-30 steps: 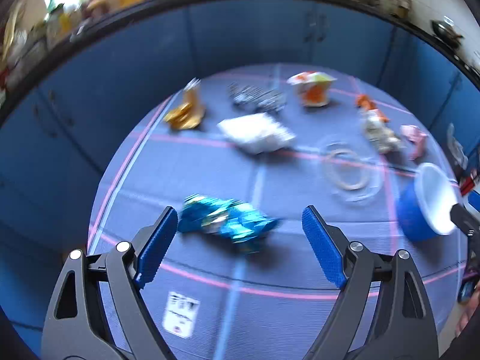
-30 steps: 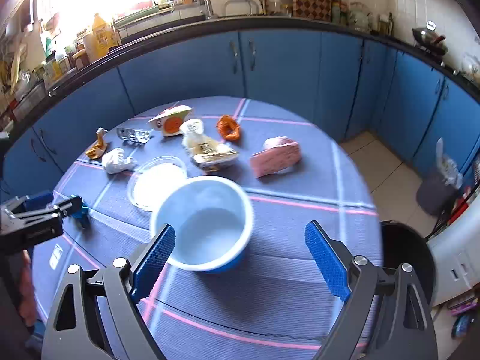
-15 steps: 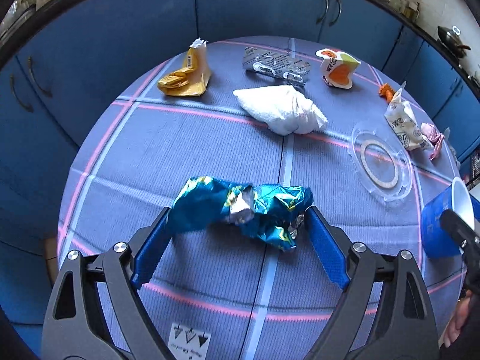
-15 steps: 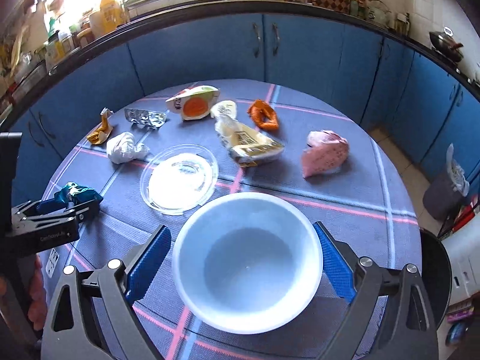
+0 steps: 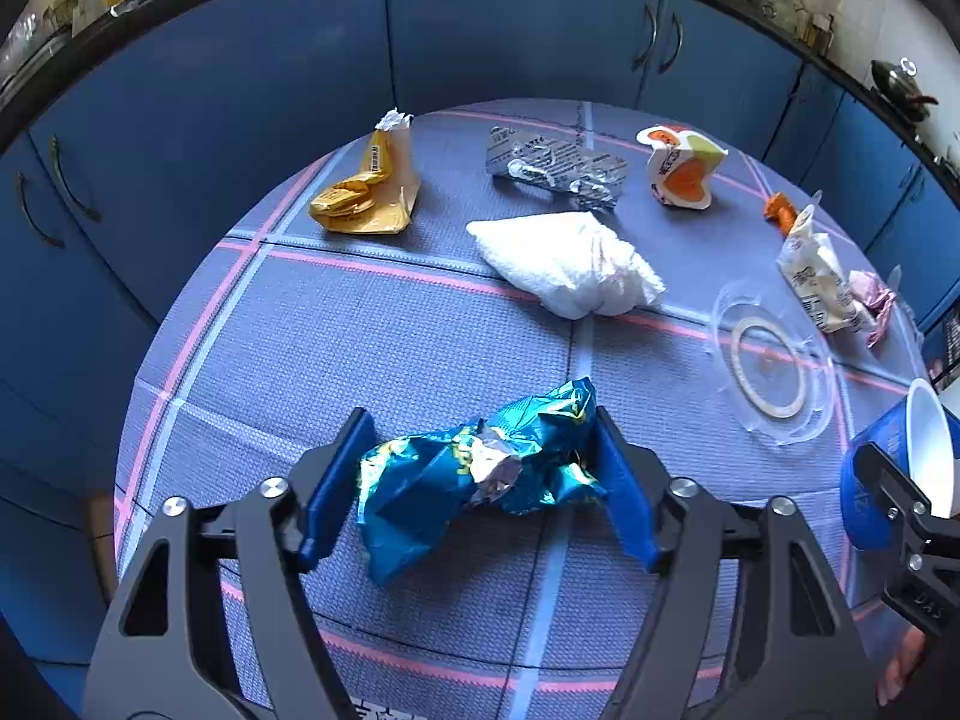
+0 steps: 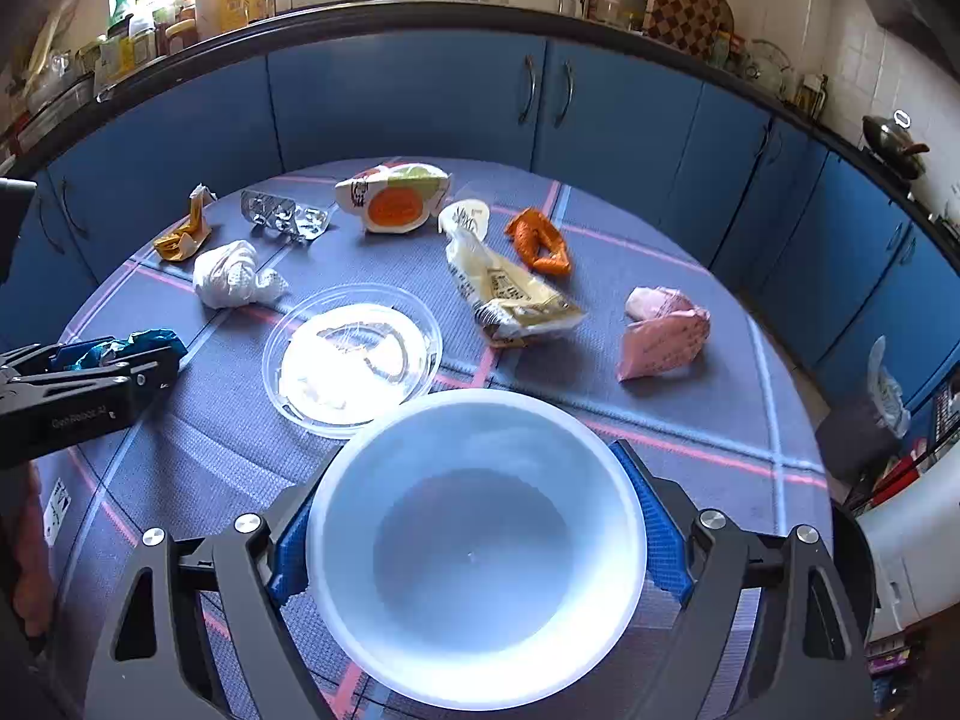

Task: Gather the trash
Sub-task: 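Grasp the blue foil wrapper with the left tool while the right tool grips the white bowl rim, then carry the white bowl over the bin and release it with the right tool while the left carries the foil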

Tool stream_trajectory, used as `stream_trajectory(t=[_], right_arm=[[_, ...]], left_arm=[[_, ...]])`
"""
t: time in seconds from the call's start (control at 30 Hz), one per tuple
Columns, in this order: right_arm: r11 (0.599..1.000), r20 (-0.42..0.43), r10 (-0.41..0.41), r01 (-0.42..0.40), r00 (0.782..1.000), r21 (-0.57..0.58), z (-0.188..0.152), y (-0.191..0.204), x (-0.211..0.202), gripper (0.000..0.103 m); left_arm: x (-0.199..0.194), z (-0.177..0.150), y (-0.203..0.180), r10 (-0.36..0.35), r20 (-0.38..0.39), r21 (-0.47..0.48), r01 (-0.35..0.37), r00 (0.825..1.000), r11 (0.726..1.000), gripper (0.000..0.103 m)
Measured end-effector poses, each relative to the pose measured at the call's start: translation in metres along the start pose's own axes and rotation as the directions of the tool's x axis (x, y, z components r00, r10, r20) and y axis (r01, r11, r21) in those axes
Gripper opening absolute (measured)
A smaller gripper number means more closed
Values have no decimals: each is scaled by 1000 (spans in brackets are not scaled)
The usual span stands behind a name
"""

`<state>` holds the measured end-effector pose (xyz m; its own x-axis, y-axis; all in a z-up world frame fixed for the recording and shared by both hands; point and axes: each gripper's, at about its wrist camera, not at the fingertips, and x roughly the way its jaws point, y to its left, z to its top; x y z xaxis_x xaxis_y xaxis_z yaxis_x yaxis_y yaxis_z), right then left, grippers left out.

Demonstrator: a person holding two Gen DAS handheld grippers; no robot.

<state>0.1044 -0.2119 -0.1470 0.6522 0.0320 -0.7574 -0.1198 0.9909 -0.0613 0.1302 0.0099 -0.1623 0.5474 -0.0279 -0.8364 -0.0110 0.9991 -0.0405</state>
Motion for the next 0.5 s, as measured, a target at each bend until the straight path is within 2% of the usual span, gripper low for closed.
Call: stream_trajectory(t=[0.23,0.5], right_arm=[[1000,40,1,-1,999,-7,1,-3,-19,82],[999,67,-28,27,997,26,-3,-26,-41,82]], left_arm=[[-18,3,-14,-29,33,11,29,999,1000,66],[-48,-3,-48,-89,77,95,81,993,992,66]])
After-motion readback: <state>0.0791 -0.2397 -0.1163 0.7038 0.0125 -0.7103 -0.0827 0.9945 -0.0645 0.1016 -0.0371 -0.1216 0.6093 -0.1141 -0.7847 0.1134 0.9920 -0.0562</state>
